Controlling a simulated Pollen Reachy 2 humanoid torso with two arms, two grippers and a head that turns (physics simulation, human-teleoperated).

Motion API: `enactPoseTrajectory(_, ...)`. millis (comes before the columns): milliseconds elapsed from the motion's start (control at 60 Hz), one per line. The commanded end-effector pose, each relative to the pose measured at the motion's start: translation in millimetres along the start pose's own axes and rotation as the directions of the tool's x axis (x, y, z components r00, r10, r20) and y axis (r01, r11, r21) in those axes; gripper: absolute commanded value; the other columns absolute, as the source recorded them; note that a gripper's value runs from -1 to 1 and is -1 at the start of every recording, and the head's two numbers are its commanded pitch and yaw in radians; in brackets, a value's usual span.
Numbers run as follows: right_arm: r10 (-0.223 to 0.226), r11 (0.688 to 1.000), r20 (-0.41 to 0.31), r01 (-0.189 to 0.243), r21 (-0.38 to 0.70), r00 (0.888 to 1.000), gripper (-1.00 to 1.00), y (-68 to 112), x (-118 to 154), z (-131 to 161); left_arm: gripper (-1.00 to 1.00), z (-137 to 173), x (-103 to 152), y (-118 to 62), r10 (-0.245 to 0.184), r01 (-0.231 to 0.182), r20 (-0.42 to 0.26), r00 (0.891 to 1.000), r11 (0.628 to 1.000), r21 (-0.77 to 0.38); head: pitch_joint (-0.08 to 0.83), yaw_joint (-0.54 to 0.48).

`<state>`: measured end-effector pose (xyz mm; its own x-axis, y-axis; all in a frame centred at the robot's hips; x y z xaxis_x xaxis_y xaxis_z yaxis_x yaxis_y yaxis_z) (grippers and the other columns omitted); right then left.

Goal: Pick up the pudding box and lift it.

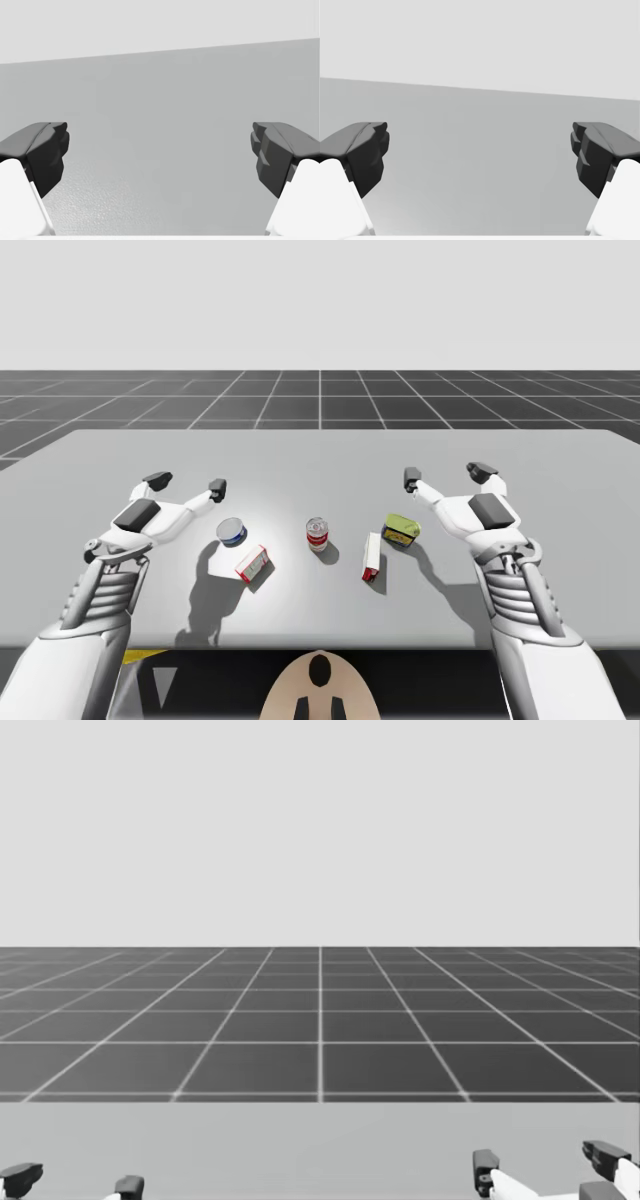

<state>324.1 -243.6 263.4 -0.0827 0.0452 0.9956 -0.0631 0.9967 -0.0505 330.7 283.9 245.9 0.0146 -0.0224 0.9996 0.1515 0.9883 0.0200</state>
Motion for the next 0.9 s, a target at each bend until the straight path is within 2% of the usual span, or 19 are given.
enactPoseTrajectory(17, -0.014, 0.999, 0.012, 0.014, -0.032, 1.0, -1.0, 0.7, -2.0, 1.1, -1.0, -0.1, 0.1, 0.0, -0.003, 0.003, 0.001, 1.0, 1.0, 0.002, 0.012, 0.0)
enactPoseTrajectory(133, 0.005, 1.0, -0.003, -0.005, -0.01, 1.0, -1.0, 1.1, -1.4, -1.4, -1.0, -0.5, 0.0, 0.2, -0.003, 0.003, 0.002, 1.0, 1.0, 0.003, 0.04, 0.0)
enactPoseTrajectory(217, 0.003, 1.0, -0.014, -0.003, 0.0, 1.0, -1.0, 0.7, -1.6, -1.8, -1.0, -0.6, 0.2, 0.3, -0.003, 0.003, 0.002, 1.0, 1.0, 0.003, 0.083, 0.0)
enactPoseTrajectory(650, 0.009, 1.0, -0.024, -0.009, 0.0, 1.0, -1.0, 2.8, -5.2, -5.2, -1.0, -1.0, 0.2, -0.2, -0.022, 0.022, 0.008, 1.0, 1.0, 0.003, 0.458, 0.01)
enactPoseTrajectory(717, 0.006, 1.0, -0.028, -0.006, 0.001, 1.0, -1.0, 3.0, -5.5, -5.6, -1.0, -0.8, 0.4, -0.7, -0.025, 0.025, 0.007, 1.0, 1.0, 0.002, 0.52, -0.01)
enactPoseTrajectory(900, 0.005, 1.0, -0.033, -0.005, 0.005, 0.999, -1.0, 4.0, -6.2, -5.8, -1.0, 0.5, 2.2, -1.0, -0.028, 0.028, 0.011, 1.0, 1.0, -0.002, 0.622, -0.09)
